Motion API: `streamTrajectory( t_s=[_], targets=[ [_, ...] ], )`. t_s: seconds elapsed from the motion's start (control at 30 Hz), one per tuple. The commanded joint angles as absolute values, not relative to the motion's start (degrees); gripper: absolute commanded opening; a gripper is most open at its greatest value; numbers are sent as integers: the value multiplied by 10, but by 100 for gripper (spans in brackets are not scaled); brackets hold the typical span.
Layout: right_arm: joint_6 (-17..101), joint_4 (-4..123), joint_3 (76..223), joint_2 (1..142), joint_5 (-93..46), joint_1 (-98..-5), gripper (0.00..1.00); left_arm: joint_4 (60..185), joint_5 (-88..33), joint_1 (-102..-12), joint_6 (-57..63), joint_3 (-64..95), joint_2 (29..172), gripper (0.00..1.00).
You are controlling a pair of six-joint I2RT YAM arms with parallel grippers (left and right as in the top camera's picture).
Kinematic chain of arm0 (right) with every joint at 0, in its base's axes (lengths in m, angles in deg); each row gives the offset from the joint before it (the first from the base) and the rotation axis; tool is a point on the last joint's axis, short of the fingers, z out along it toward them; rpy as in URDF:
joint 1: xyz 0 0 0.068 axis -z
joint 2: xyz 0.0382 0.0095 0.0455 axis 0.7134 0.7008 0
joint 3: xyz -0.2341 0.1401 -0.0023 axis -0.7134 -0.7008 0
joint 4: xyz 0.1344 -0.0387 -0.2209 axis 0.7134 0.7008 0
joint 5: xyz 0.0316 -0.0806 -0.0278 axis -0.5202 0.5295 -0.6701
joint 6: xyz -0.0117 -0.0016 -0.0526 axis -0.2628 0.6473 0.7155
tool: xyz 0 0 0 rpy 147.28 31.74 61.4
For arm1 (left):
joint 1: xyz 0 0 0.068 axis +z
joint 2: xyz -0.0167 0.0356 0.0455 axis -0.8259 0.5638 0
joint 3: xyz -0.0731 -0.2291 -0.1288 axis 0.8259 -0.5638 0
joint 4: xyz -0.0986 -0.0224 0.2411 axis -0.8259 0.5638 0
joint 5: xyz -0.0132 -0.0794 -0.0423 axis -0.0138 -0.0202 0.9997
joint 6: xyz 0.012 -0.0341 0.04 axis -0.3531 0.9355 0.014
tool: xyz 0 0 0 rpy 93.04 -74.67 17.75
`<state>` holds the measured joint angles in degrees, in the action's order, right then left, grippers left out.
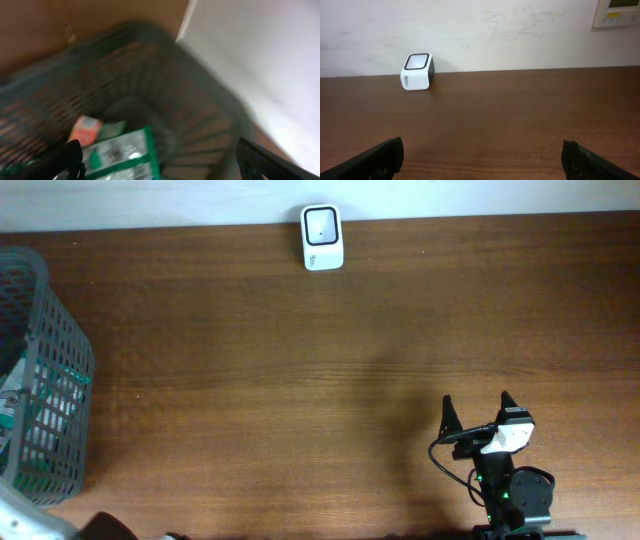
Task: Scan the item barcode
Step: 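Reach the left gripper into the basket and grasp the green-white bag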
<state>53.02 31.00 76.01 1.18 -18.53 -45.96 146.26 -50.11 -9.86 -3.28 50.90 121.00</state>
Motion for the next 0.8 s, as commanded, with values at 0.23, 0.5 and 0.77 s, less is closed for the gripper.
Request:
streamTrajectory(
  t_s=[0.23,0.5,0.77],
  targets=[
    [527,312,757,7,-186,-459,98,1437,-627,-82,-117,390,1306,94],
    [527,312,757,7,-186,-459,98,1369,-588,-82,-329,369,1418,98],
    [527,312,757,7,-186,-459,98,1350,-483,-83,-492,369,1492,87]
  ],
)
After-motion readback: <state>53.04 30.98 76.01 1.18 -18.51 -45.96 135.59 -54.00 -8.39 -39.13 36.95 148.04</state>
